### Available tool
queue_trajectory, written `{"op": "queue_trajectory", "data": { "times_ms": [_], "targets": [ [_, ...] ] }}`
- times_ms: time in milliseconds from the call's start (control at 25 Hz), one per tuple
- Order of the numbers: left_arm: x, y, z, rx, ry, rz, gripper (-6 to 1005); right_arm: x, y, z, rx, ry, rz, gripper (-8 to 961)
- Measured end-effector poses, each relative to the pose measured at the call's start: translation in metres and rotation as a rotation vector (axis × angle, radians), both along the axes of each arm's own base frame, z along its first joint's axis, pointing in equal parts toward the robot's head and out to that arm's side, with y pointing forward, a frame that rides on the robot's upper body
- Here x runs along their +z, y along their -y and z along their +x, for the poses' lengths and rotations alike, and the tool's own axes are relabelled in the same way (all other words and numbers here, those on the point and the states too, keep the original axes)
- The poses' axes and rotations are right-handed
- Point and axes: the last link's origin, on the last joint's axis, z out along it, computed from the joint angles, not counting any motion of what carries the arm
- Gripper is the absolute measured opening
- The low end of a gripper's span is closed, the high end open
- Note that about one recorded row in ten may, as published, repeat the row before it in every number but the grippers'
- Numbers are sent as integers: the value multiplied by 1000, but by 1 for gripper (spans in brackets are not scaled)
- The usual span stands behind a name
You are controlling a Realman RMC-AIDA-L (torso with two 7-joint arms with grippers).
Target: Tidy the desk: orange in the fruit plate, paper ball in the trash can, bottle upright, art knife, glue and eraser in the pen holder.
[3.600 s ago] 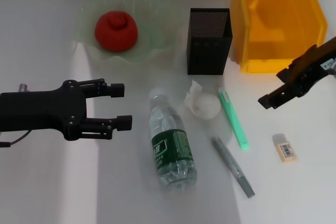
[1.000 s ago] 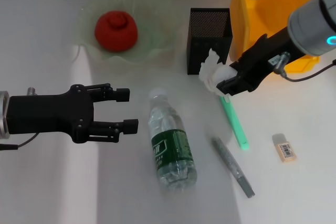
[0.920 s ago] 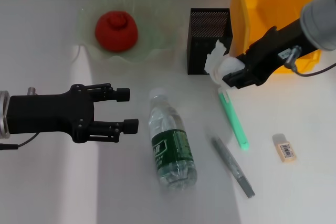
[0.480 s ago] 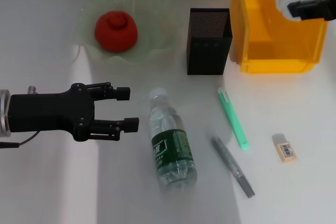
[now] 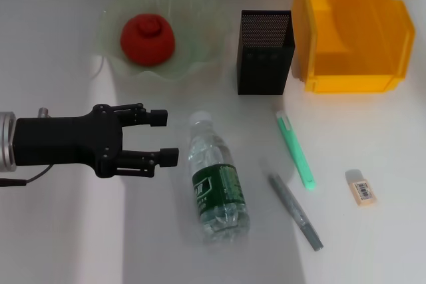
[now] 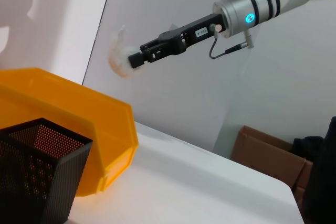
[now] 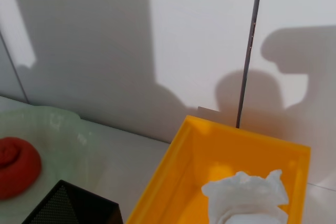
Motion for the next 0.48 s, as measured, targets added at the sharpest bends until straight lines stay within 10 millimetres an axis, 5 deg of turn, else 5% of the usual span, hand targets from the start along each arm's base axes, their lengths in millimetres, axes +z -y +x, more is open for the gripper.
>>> {"op": "queue_trajectory", "data": {
  "times_ms": [360,480],
  "targets": [
    [1,2,-2,11,3,3,839,-19,-16,9,-2,-4,-48,549],
    [1,2,-3,12,3,3,839,-19,-16,9,-2,-4,-48,638]
  ]
}}
